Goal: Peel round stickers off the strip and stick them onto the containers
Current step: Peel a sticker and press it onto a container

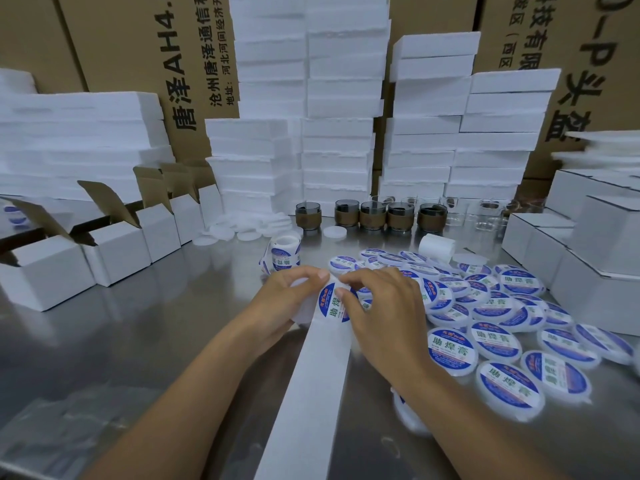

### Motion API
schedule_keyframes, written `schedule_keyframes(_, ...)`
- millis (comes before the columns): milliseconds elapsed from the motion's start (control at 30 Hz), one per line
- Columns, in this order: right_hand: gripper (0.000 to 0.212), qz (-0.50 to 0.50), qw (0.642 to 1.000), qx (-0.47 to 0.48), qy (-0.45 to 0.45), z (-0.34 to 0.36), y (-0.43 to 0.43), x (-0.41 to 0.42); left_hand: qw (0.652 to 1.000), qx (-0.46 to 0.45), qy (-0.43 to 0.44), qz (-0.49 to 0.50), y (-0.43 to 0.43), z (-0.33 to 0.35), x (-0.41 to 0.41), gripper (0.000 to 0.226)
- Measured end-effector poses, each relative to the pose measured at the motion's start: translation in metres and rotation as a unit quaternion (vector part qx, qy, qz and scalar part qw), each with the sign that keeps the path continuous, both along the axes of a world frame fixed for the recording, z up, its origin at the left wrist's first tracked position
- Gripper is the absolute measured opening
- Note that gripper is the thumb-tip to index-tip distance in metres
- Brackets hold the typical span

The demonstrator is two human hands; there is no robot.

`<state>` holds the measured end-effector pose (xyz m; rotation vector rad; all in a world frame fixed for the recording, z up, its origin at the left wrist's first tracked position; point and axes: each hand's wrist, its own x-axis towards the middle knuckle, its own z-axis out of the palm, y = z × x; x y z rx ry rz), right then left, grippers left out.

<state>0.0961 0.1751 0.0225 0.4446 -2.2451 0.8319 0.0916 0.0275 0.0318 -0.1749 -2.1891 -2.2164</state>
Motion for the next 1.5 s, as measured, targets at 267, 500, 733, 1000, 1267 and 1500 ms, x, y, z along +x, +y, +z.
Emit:
schedule_keyframes(267, 0.01, 0.037, 0.999, 0.015, -0.012, 0.002, 0.001, 0.002, 0.998, -0.042, 0.0, 0.053, -0.001, -0.001, -0.006, 0.018)
schedule_keyframes(500, 0.009, 0.065, 0.997, -0.03, -0.039, 0.006, 0.001, 0.003, 0.994, -0.028, 0.004, 0.107, 0.0, -0.003, -0.01, 0.017)
schedule_keyframes(733, 0.018, 0.088, 0.979, -0.155, -0.096, 0.012, 0.001, 0.007, 0.987, -0.039, 0.018, 0.158, 0.001, -0.005, -0.012, 0.012)
schedule_keyframes(1000, 0.028, 0.122, 0.858, -0.445, -0.226, 0.028, 0.011, 0.003, 0.978, -0.055, 0.027, 0.198, 0.001, -0.004, -0.014, 0.016)
schedule_keyframes(1267, 0.026, 0.208, 0.777, -0.52, -0.287, 0.032, 0.011, 0.003, 0.945, 0.033, 0.092, 0.312, -0.009, 0.007, -0.014, 0.014)
schedule_keyframes(1500, 0.035, 0.285, 0.699, -0.565, -0.333, 0.038, 0.008, 0.007, 0.915, 0.397, 0.073, 0.031, -0.018, 0.024, -0.005, 0.034)
